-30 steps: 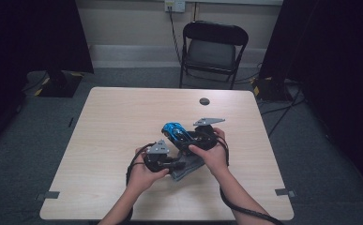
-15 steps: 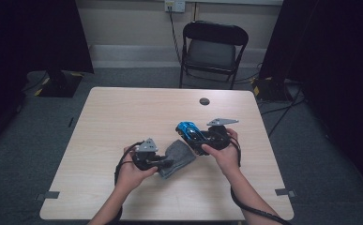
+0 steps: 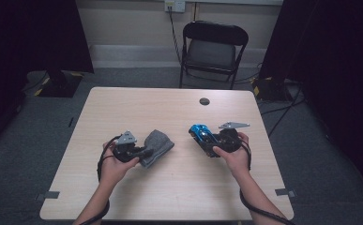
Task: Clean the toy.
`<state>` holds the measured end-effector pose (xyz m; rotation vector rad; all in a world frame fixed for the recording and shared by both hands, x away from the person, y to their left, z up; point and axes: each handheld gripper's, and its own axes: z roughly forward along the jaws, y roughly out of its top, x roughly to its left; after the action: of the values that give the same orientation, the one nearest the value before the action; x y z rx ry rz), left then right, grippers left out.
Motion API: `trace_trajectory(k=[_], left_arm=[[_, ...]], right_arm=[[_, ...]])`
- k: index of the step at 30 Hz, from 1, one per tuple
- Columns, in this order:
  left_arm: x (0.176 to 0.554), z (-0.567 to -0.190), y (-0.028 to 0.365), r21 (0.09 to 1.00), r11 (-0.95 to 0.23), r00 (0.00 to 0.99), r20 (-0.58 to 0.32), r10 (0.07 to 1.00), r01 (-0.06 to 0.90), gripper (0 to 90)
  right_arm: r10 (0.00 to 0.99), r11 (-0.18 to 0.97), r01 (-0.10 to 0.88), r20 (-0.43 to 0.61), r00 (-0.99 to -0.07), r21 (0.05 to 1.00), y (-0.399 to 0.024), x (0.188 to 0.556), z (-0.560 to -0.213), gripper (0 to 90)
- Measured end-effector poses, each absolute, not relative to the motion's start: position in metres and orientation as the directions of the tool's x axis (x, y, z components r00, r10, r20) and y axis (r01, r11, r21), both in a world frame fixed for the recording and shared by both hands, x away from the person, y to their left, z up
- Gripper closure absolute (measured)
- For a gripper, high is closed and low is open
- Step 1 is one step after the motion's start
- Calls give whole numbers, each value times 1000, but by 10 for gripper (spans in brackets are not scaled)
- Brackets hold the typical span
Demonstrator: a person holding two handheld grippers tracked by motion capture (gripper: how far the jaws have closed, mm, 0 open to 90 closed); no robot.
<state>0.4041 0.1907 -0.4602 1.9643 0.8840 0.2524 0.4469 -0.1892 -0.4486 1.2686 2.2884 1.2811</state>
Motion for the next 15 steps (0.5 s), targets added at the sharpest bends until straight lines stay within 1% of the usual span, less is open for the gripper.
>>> trace_trajectory(k=[7, 15], left_arm=[[411, -462, 206, 821, -271, 681, -183, 709, 502, 770], [422, -465, 214, 815, -271, 653, -164, 739, 512, 769]], right_arm=[[794, 243, 586, 189, -578, 773, -206, 450, -454, 277], [821, 230, 608, 184, -541, 760, -227, 453, -464, 277]])
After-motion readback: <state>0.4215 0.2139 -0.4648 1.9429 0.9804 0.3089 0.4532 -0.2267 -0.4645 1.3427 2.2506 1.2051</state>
